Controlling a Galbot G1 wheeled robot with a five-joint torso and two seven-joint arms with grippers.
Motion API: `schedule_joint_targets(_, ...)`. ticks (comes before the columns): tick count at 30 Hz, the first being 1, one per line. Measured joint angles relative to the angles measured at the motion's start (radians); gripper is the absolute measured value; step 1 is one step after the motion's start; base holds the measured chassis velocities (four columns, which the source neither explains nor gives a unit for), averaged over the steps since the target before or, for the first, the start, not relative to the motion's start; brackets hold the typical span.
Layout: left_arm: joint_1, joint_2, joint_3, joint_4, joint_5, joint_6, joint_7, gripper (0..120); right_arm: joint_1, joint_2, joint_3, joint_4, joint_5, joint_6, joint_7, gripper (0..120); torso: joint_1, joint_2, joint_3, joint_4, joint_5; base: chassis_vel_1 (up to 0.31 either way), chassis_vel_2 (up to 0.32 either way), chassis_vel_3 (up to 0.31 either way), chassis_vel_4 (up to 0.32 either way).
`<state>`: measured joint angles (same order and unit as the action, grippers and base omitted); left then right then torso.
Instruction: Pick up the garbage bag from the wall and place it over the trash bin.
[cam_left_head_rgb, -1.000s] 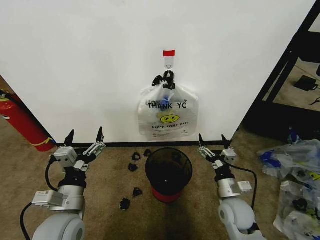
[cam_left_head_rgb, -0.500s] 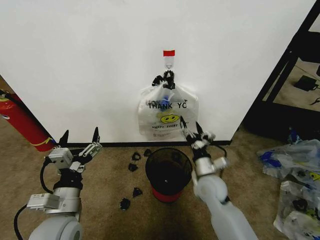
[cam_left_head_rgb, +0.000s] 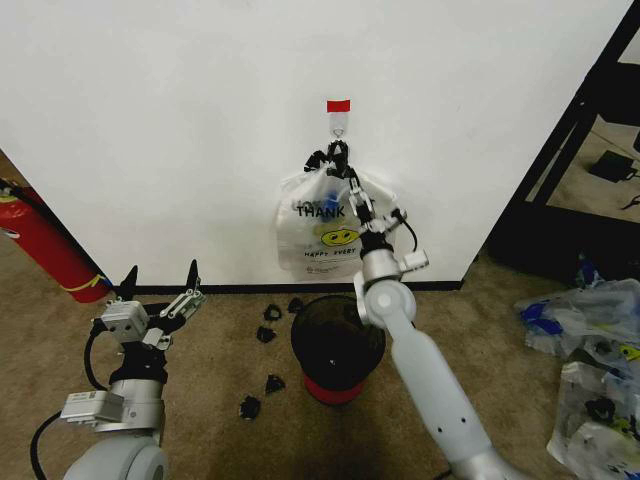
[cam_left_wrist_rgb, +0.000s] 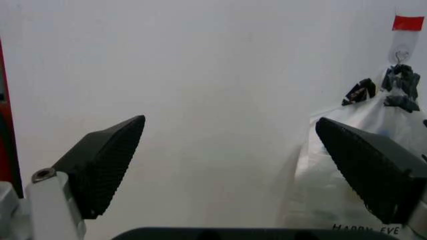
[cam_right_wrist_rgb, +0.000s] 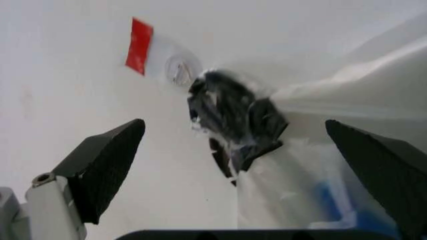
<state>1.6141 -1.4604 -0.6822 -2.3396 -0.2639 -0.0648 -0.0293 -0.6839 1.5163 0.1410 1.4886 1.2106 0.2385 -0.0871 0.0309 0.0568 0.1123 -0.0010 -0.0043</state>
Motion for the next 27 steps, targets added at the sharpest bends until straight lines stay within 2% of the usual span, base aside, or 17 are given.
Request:
schedule_joint_targets(5, 0.000, -0.002, 0.000, 0.002, 0.000, -0.002, 0.000, 100, 0.018, 0.025, -0.008, -0.029, -0.018, -0.014, -0.001, 100, 0.000, 0.000, 0.000, 0.0001, 0.0001, 0.000, 0.000, 0.000, 0.000)
schedule_joint_targets(11, -0.003, -0.001, 0.002, 0.004, -0.010, -0.003, -0.003, 100, 0.033, 0.039, -0.010, -0.063, -0.021, -0.022, 0.005, 89, 0.000, 0.000, 0.000, 0.0000, 0.0002, 0.000, 0.000, 0.000, 0.000)
schedule_joint_targets(15, -0.005, 0.000, 0.005, 0.011, -0.010, -0.004, -0.004, 100, 0.047, 0.044, -0.009, -0.074, -0.022, -0.022, 0.004, 73, 0.000, 0.000, 0.000, 0.0000, 0.0002, 0.000, 0.000, 0.000, 0.000)
schedule_joint_targets(18, -0.007, 0.002, 0.005, 0.014, -0.010, -0.005, -0.004, 100, 0.048, 0.045, -0.009, -0.074, -0.025, -0.022, 0.003, 68, 0.000, 0.000, 0.000, 0.0000, 0.0003, 0.000, 0.000, 0.000, 0.000)
schedule_joint_targets(23, -0.010, 0.006, 0.005, 0.022, -0.010, -0.006, -0.004, 100, 0.049, 0.046, -0.008, -0.074, -0.032, -0.021, -0.001, 49, 0.000, 0.000, 0.000, 0.0000, 0.0003, 0.000, 0.000, 0.000, 0.000)
schedule_joint_targets(24, -0.010, 0.006, 0.005, 0.022, -0.010, -0.006, -0.004, 100, 0.049, 0.046, -0.008, -0.074, -0.032, -0.021, -0.001, 49, 0.000, 0.000, 0.000, 0.0000, 0.0003, 0.000, 0.000, 0.000, 0.000)
schedule_joint_targets(27, -0.013, 0.008, 0.006, 0.028, -0.010, -0.008, -0.004, 100, 0.050, 0.046, -0.007, -0.073, -0.034, -0.012, -0.004, 36, 0.000, 0.000, 0.000, 0.0000, 0.0003, 0.000, 0.000, 0.000, 0.000)
